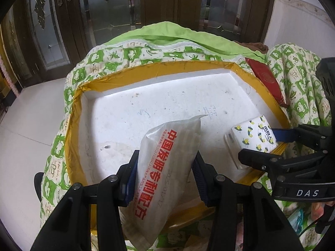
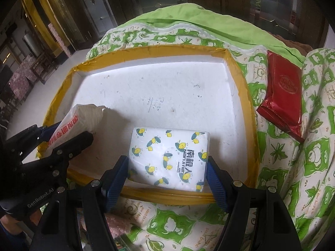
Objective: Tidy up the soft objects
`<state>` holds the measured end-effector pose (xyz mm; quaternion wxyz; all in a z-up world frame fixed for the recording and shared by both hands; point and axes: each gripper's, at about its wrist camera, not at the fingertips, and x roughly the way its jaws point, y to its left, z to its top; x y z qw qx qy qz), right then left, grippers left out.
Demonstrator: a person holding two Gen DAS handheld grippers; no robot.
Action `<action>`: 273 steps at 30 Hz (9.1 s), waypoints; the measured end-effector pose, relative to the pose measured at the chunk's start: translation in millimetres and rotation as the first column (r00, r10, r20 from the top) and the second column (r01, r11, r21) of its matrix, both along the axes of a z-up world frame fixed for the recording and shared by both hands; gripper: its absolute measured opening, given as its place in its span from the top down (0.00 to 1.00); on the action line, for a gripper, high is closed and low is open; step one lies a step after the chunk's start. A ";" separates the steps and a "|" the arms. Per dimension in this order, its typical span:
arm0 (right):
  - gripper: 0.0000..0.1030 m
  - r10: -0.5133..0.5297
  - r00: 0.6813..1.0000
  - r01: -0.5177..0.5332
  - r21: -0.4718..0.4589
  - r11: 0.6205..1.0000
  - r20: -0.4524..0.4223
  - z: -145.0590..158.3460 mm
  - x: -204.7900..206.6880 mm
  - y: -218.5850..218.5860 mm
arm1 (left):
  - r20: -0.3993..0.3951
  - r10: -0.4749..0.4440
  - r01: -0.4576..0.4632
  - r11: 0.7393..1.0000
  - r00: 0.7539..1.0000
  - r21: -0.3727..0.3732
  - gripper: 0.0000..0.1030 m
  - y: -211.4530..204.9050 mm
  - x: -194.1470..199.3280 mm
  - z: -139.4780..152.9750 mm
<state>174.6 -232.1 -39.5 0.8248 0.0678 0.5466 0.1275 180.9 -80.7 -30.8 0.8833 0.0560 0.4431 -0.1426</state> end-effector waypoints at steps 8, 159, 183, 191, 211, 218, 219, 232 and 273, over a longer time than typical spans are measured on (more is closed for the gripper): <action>0.25 0.017 1.000 -0.016 -0.022 1.000 0.008 -1.9 2.1 3.7 | -0.012 0.015 -0.016 1.000 1.000 -0.017 0.49 3.6 4.3 0.5; 0.45 -0.026 0.993 0.021 -0.046 0.999 -0.112 -16.2 -144.6 18.7 | 0.018 -0.041 0.041 0.999 0.999 0.003 0.64 -11.2 -140.5 -10.4; 0.86 -0.117 0.993 0.109 0.203 0.973 0.026 23.8 -155.8 -36.1 | 0.018 0.020 -0.015 0.973 1.000 -0.230 0.67 28.9 -154.0 10.6; 0.86 -0.104 0.993 0.091 0.190 0.978 0.061 30.5 -158.2 -31.8 | 0.022 0.024 -0.018 0.973 0.999 -0.232 0.67 31.2 -155.1 12.5; 0.86 -0.102 0.992 0.087 0.189 0.978 0.073 33.5 -158.6 -32.3 | 0.021 0.022 -0.017 0.973 1.000 -0.229 0.67 30.8 -155.4 11.7; 0.86 -0.103 0.992 0.088 0.189 0.978 0.074 33.9 -158.6 -32.3 | 0.021 0.022 -0.016 0.973 1.000 -0.229 0.67 30.4 -155.7 11.7; 0.86 -0.103 0.992 0.087 0.189 0.978 0.074 34.0 -158.7 -32.3 | 0.020 0.020 -0.015 0.973 1.000 -0.229 0.67 30.0 -155.7 11.4; 0.86 -0.104 0.992 0.088 0.190 0.978 0.076 34.3 -159.1 -32.3 | 0.022 0.021 -0.015 0.974 1.000 -0.228 0.67 29.5 -156.1 11.5; 0.86 -0.110 0.986 0.080 0.218 0.973 0.128 54.8 -151.5 -35.4 | 0.065 0.020 -0.004 0.972 0.998 -0.236 0.67 31.9 -146.3 33.3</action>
